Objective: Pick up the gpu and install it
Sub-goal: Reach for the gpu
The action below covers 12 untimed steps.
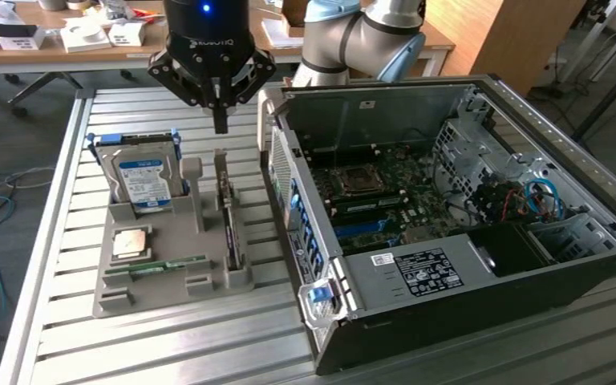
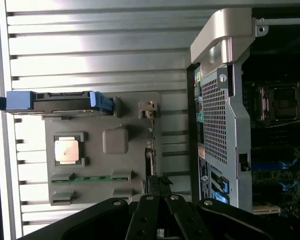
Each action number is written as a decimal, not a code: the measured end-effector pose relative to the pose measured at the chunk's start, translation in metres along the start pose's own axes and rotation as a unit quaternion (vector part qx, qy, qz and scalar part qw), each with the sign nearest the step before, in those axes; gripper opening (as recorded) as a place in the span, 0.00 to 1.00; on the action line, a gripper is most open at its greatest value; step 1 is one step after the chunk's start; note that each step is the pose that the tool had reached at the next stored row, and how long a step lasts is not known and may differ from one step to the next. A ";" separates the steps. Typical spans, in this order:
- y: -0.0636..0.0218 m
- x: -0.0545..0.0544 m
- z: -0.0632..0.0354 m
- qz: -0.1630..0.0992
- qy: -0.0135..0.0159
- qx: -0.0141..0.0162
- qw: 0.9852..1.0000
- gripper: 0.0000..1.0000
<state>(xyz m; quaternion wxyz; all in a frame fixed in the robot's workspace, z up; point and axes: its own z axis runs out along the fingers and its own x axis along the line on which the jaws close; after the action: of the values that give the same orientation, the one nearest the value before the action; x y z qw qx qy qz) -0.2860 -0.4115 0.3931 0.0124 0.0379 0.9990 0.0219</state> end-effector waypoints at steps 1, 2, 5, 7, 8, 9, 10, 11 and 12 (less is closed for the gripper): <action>-0.0007 0.000 0.0000 0.000 0.000 0.000 1.000 0.11; -0.0016 0.000 0.0000 0.000 0.000 0.000 1.000 0.11; -0.0050 0.000 -0.0001 0.000 0.000 0.000 1.000 0.11; -0.0073 -0.001 -0.0002 0.000 0.000 0.000 1.000 0.11; -0.0085 -0.001 -0.0003 0.000 0.000 0.000 1.000 0.11; -0.0097 -0.001 -0.0004 0.000 0.000 0.000 1.000 0.11; -0.0110 -0.001 -0.0004 0.000 0.000 0.000 1.000 0.11; -0.0123 -0.001 -0.0004 0.000 0.000 0.000 1.000 0.11; -0.0135 -0.001 -0.0005 0.000 0.000 0.000 1.000 0.11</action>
<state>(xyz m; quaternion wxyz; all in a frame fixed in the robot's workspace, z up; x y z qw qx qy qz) -0.2860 -0.4251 0.3930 0.0125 0.0381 0.9990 0.0220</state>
